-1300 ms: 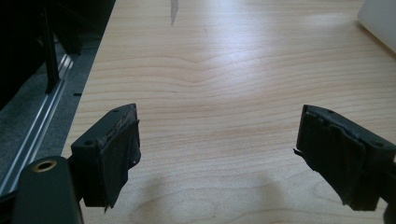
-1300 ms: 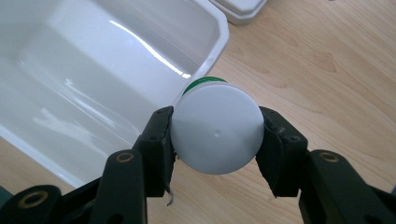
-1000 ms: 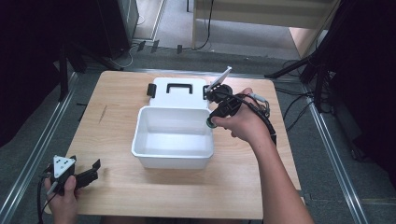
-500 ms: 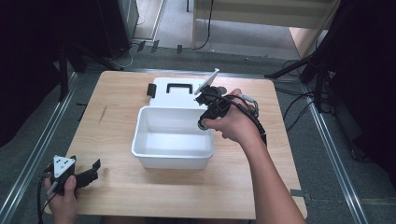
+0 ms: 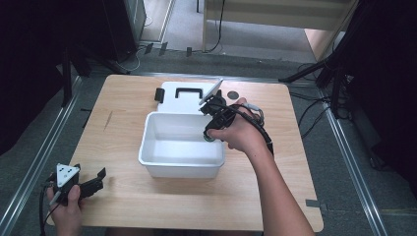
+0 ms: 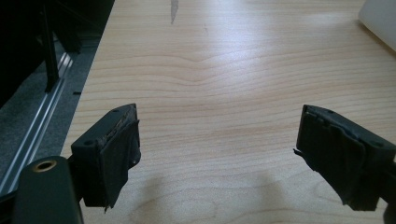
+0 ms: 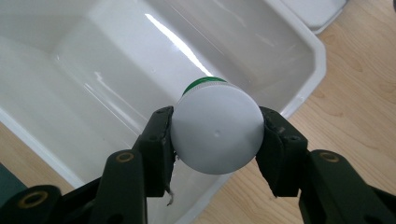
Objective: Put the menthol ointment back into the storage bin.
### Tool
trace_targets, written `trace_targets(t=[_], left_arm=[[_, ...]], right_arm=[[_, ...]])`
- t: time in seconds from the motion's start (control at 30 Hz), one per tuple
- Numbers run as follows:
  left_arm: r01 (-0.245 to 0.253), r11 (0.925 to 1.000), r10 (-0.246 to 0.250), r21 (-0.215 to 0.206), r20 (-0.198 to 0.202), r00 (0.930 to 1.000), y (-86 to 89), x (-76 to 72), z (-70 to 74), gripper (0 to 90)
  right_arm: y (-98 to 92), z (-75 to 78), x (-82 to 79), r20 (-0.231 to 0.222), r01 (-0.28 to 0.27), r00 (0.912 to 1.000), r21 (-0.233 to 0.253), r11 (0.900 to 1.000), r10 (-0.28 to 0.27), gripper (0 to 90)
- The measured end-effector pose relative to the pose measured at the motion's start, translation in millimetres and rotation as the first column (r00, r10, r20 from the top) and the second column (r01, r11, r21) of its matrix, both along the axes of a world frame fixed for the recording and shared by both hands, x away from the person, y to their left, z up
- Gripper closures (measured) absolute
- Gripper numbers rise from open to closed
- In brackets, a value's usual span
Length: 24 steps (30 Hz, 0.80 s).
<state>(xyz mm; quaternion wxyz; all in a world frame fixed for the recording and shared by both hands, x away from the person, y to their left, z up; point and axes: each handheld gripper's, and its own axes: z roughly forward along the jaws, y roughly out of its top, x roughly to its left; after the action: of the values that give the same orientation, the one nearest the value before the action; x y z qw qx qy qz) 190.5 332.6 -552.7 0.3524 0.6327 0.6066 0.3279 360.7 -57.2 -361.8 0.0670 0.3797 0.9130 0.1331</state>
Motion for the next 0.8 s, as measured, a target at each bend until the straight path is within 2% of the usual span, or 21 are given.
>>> trace_targets(t=[0.8], left_arm=[[-0.001,1.0000,0.001,-0.004,0.002,1.0000,-0.1,0.2,-0.2,14.4]], right_arm=[[20.5,-47.2,2.9,-0.094,0.000,0.9956,-0.034,0.999,-0.003,51.9]])
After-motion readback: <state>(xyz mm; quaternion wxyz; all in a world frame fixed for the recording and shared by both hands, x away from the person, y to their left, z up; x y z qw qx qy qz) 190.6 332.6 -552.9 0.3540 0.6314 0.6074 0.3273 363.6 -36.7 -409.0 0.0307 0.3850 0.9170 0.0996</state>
